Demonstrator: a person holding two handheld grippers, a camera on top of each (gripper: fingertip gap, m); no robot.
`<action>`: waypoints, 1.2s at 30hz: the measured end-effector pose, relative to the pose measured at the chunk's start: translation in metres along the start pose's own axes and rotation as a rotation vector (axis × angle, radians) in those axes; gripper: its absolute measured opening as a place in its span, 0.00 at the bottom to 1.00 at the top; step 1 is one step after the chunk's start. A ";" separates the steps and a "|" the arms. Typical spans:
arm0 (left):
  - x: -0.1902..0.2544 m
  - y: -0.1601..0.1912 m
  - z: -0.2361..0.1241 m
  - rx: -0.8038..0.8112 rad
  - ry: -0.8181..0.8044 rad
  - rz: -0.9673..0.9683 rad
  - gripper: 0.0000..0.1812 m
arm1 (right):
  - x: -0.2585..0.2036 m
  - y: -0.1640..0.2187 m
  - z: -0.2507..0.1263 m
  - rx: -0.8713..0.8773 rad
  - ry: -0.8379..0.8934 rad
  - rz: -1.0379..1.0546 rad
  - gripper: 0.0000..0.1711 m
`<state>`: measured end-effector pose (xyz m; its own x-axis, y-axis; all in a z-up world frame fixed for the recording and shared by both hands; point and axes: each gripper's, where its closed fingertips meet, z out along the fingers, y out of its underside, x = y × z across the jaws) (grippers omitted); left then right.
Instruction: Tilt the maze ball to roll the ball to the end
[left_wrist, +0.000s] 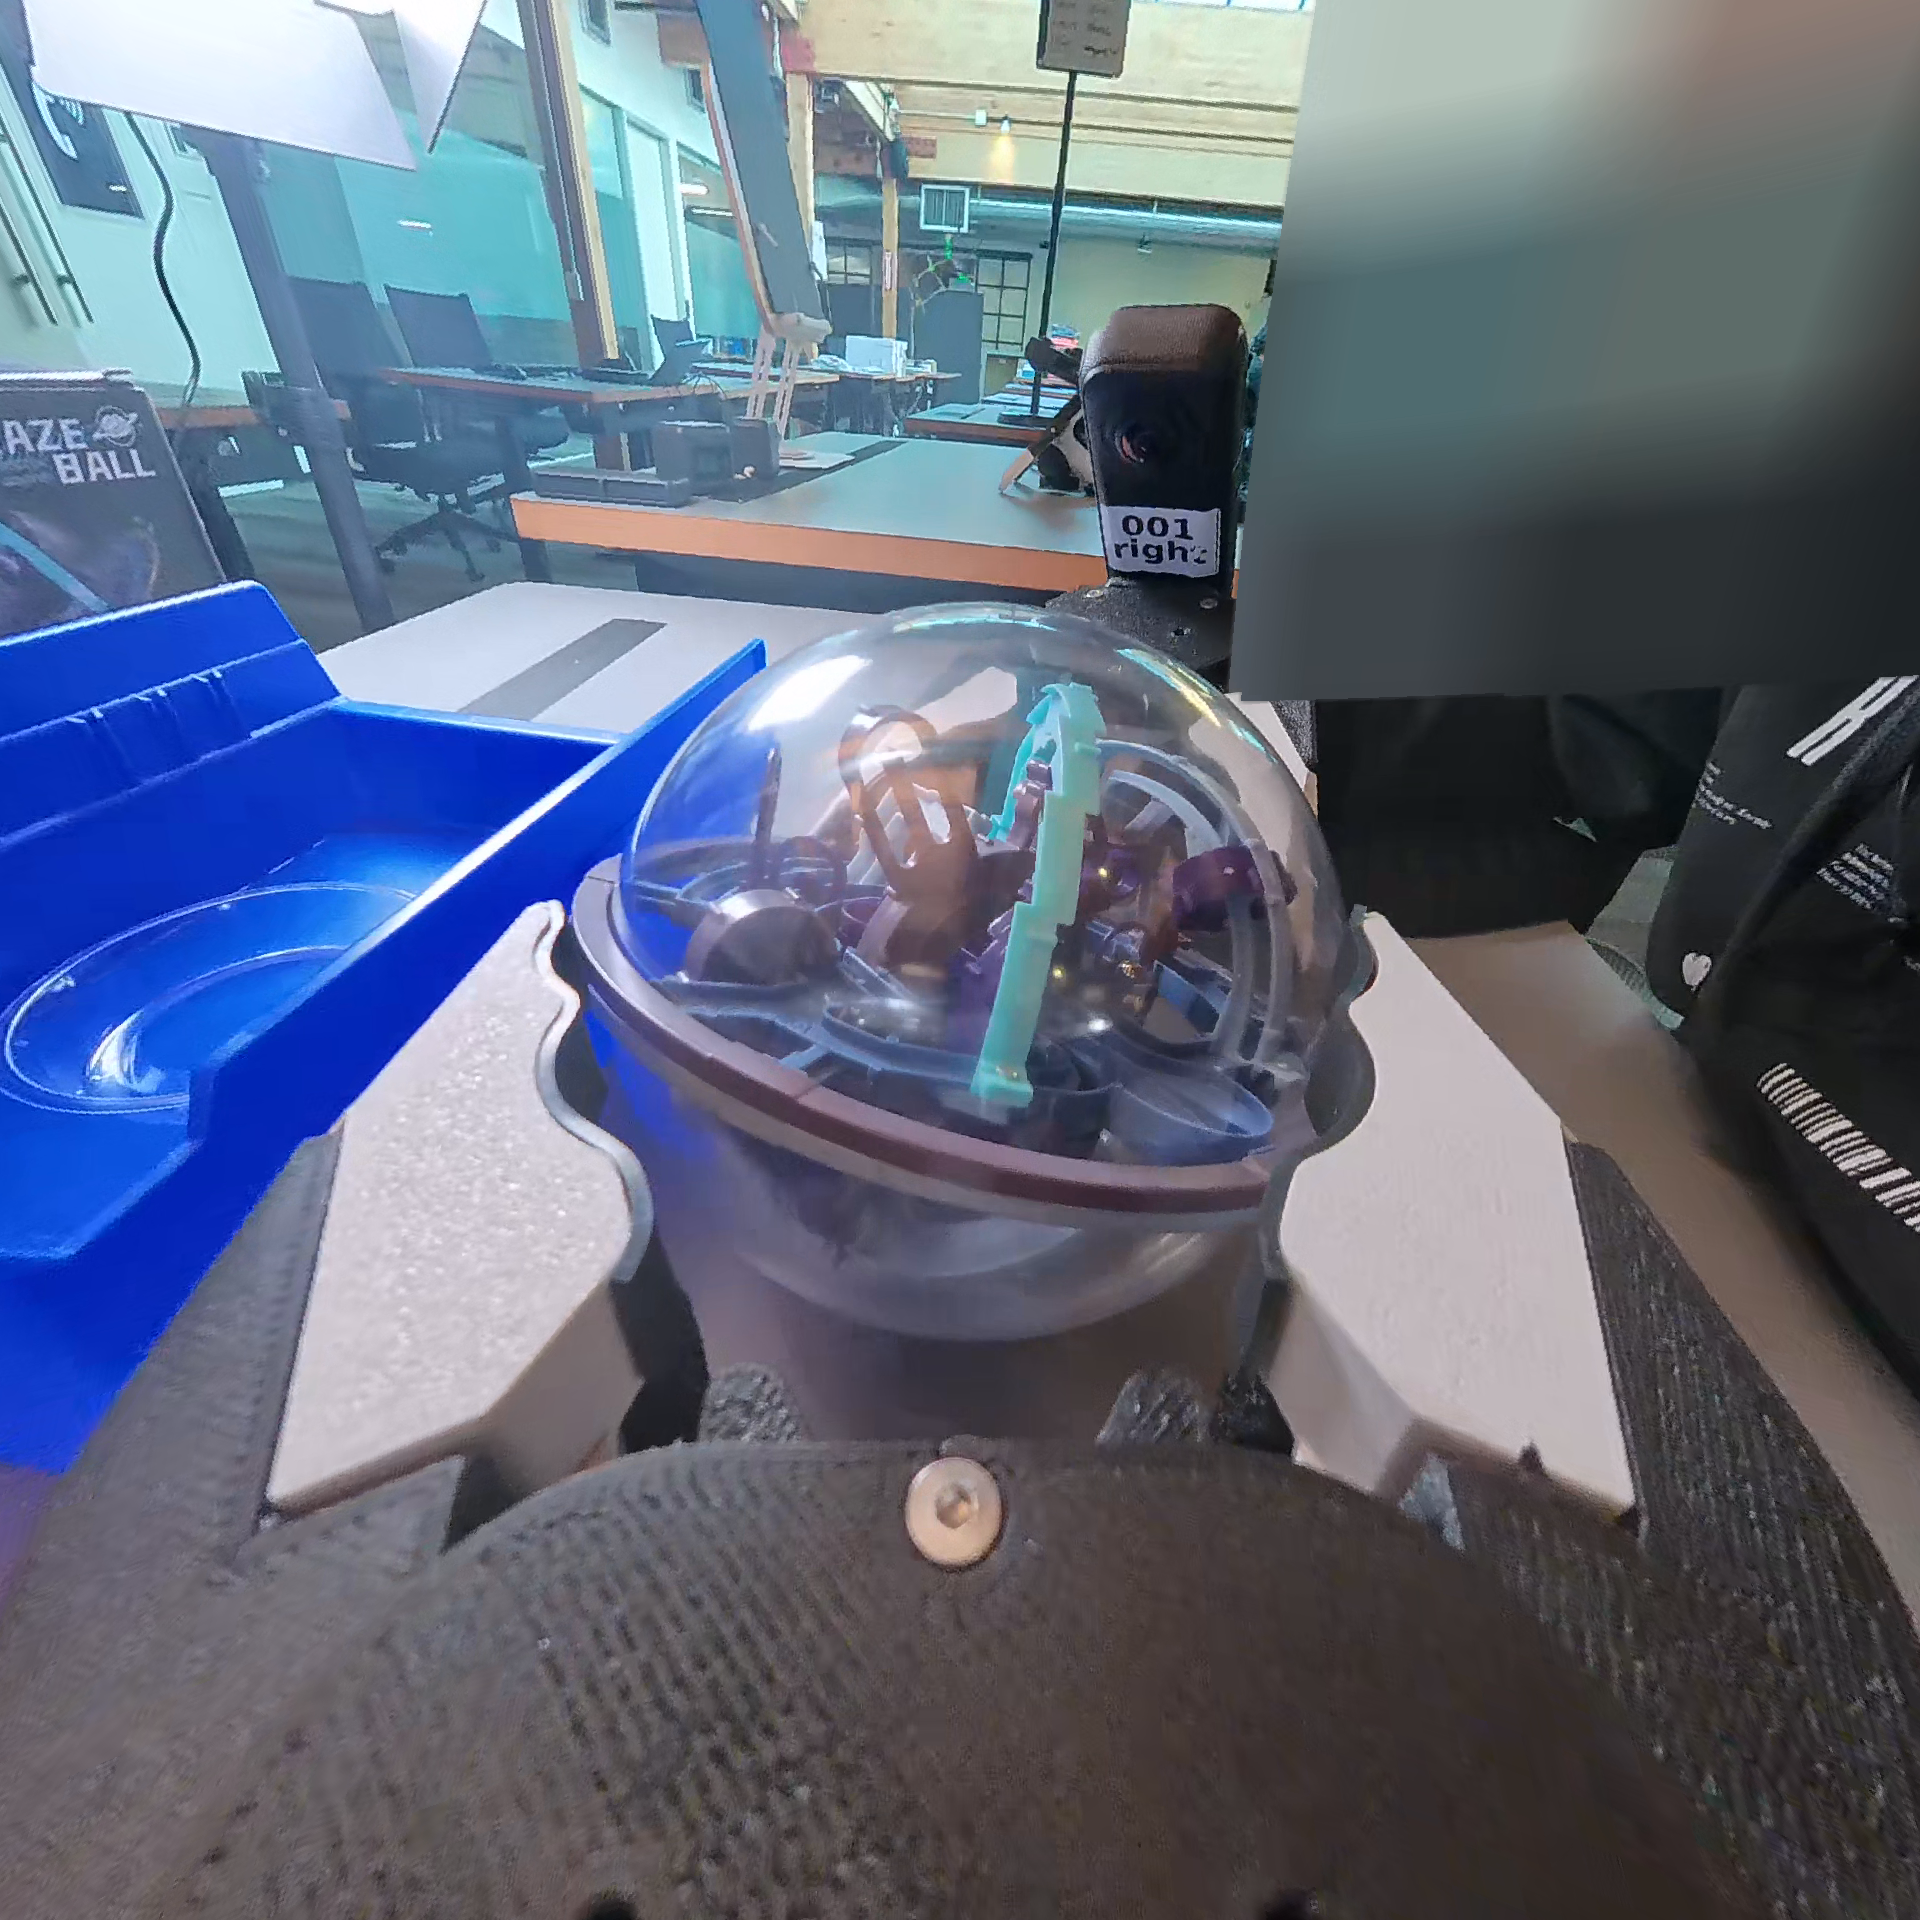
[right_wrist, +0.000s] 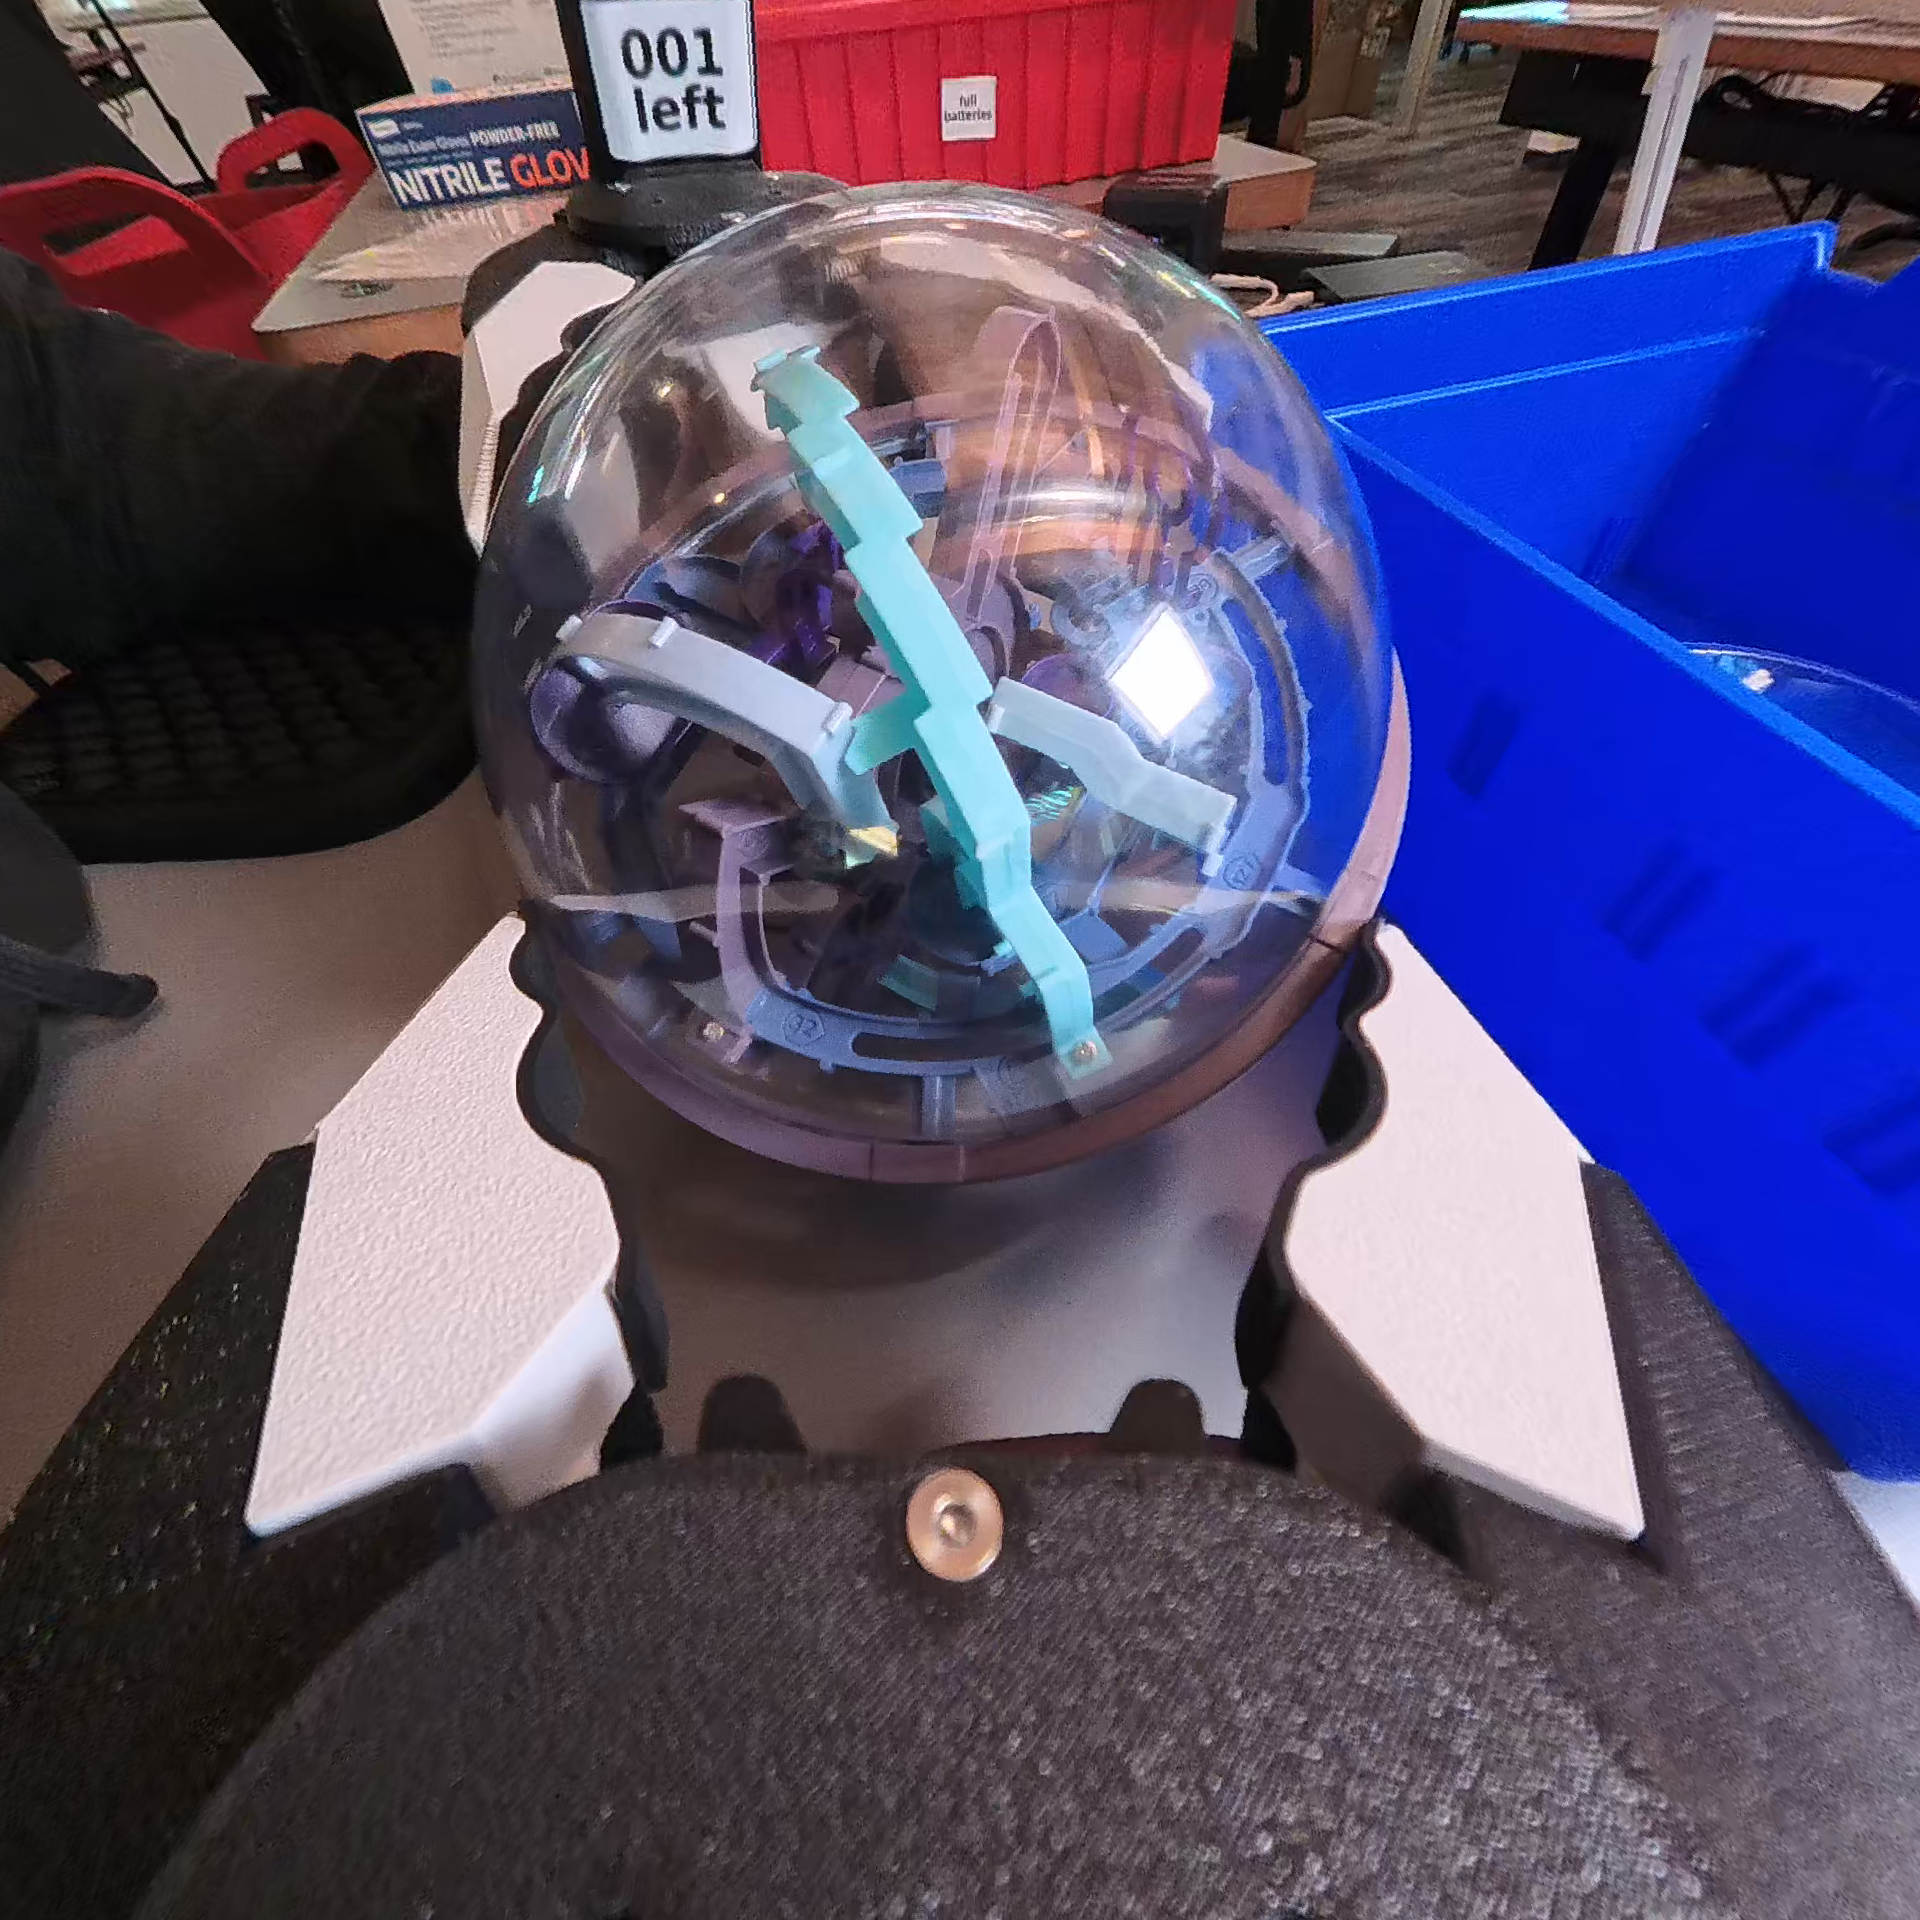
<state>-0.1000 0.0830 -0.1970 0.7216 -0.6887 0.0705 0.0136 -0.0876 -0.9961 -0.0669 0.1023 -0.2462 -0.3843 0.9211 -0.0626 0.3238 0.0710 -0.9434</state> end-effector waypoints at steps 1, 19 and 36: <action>0.000 0.000 0.000 0.003 -0.002 -0.007 0.75 | 0.000 0.000 0.000 -0.001 0.001 0.001 0.84; -0.029 -0.021 0.042 -0.001 0.017 -0.255 0.70 | 0.015 -0.035 -0.019 -0.007 0.159 -0.282 0.82; -0.016 0.016 0.049 -0.084 0.027 0.071 0.81 | 0.035 -0.023 -0.032 0.131 -0.037 0.156 0.81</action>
<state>-0.0779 0.1278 -0.2172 0.6993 -0.7148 0.0021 -0.0963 -0.0971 -0.9906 -0.0597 0.1448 -0.2164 -0.3706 0.9021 -0.2210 0.2675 -0.1242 -0.9555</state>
